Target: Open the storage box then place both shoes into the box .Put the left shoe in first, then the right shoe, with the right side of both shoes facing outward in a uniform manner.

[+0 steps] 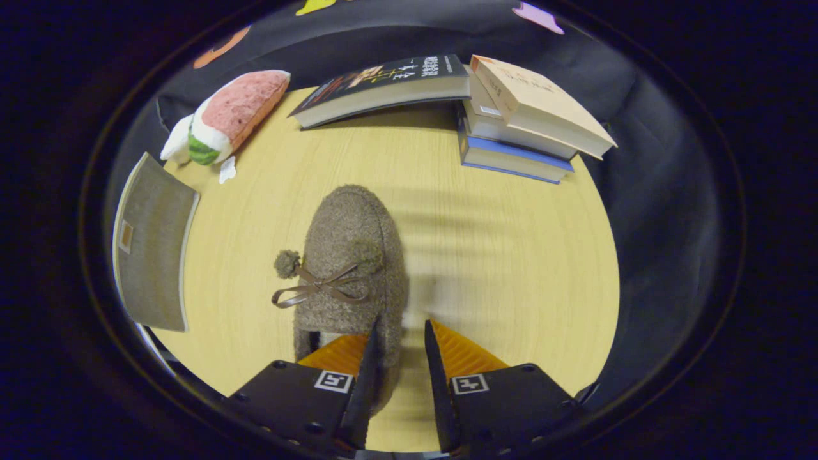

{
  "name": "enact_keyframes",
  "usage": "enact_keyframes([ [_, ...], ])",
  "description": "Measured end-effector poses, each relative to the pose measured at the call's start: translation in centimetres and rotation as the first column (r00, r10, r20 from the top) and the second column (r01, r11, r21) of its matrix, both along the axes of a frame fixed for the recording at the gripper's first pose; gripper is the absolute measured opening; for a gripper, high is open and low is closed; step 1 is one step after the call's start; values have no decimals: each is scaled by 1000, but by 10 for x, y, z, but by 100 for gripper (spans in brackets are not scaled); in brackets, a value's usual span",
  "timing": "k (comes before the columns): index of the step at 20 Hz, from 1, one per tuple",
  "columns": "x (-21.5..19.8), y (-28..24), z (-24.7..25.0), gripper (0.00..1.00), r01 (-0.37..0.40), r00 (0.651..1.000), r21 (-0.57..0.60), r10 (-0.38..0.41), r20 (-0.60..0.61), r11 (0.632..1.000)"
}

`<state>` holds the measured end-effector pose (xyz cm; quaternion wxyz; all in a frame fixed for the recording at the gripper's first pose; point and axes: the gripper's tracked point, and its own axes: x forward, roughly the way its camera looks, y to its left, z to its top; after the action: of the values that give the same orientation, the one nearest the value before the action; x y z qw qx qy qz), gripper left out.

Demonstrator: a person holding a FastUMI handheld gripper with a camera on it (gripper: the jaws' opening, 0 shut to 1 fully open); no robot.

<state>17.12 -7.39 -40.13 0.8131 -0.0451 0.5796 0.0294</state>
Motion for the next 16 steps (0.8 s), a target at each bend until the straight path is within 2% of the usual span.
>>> enact_keyframes([
  [3,-2,4,-4,42,18,999,11,-18,-44,1000],
  [6,-3,11,-9,11,22,998,7,-22,-54,1000],
  [7,-2,14,-8,12,-1,999,5,1,-52,1000],
  [8,0,15,-11,2,2,999,0,-2,-39,1000],
  [12,-4,17,-5,1,30,998,60,-27,-53,998],
  [16,-24,24,7,0,119,988,179,-100,-115,977],
])
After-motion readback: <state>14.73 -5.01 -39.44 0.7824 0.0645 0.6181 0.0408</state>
